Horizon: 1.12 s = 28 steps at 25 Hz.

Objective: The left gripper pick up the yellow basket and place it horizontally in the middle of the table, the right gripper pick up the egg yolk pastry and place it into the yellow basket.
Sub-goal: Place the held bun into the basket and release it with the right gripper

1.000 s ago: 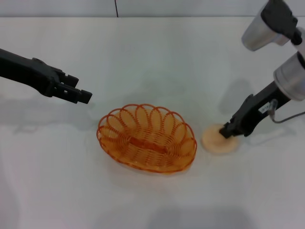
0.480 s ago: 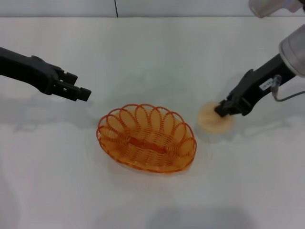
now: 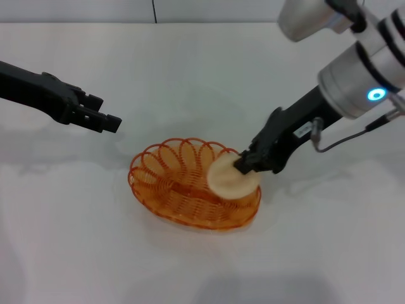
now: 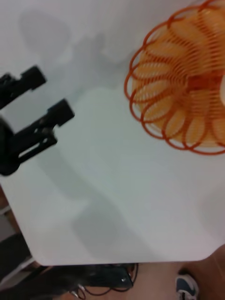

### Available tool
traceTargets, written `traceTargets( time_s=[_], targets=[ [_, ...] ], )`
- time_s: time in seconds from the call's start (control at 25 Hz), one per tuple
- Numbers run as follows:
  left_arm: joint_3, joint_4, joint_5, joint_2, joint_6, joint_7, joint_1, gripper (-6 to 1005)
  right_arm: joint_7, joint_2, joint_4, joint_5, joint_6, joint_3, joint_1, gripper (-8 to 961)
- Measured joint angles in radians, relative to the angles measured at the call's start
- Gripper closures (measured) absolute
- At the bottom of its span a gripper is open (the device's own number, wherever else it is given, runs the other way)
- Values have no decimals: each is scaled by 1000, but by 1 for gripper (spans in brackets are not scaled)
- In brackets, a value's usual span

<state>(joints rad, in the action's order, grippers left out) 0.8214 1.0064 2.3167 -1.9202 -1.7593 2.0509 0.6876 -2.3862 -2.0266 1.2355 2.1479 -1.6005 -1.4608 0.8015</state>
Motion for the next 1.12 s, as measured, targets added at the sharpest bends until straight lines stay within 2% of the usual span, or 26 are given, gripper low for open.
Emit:
traceTargets(
  time_s=[0.56, 1.12],
  targets=[
    [1, 0, 0, -8, 2, 0, 5, 270, -1, 0, -63, -21, 121, -107, 80, 885],
    [-1, 0, 1, -9, 7, 0, 3, 270, 8, 0, -69, -28, 124, -114, 93, 835]
  ],
)
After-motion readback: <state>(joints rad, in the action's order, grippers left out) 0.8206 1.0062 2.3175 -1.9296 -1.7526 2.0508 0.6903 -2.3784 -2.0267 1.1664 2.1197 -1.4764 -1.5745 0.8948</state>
